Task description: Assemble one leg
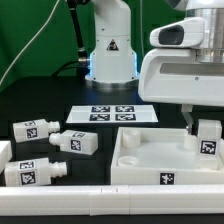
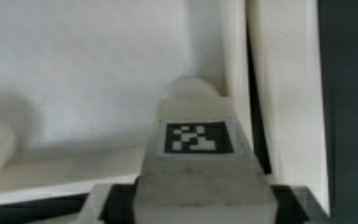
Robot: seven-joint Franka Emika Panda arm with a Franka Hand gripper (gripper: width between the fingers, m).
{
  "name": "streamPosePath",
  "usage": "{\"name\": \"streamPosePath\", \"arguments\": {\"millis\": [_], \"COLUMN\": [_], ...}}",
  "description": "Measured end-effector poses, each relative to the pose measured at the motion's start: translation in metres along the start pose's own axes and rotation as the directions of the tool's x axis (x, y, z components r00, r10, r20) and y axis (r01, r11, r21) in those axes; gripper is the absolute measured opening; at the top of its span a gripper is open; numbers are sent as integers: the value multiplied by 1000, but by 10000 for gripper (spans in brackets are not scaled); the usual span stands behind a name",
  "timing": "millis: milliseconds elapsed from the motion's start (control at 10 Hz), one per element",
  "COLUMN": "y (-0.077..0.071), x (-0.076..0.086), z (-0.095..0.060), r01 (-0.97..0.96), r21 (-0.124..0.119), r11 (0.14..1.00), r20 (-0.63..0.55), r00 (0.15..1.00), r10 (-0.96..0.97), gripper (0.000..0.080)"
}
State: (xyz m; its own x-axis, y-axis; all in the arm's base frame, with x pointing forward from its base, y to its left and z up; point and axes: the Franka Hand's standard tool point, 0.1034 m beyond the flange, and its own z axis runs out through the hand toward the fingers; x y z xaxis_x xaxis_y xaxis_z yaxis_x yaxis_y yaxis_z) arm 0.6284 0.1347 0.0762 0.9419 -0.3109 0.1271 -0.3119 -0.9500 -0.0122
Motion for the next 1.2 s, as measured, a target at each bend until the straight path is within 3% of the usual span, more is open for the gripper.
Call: {"name": "streamPosePath", "arguments": {"millis": [200, 600, 800, 900, 1000, 1200], "y": [10, 29, 29, 27, 23, 22], "x": [2, 4, 4, 4, 4, 6], "z": [1, 1, 1, -1, -7, -17], "r01": [-186, -440, -490, -488, -485, -486], "r21": [5, -26, -23, -21, -15, -2], "r11": [983, 898, 872, 873, 875, 874], "r20": [-12, -26, -27, -27, -25, -26], "r00": [983, 898, 872, 873, 875, 873], "r10": [186, 439, 489, 487, 484, 486], "gripper": [284, 284, 533, 533, 625, 642]}}
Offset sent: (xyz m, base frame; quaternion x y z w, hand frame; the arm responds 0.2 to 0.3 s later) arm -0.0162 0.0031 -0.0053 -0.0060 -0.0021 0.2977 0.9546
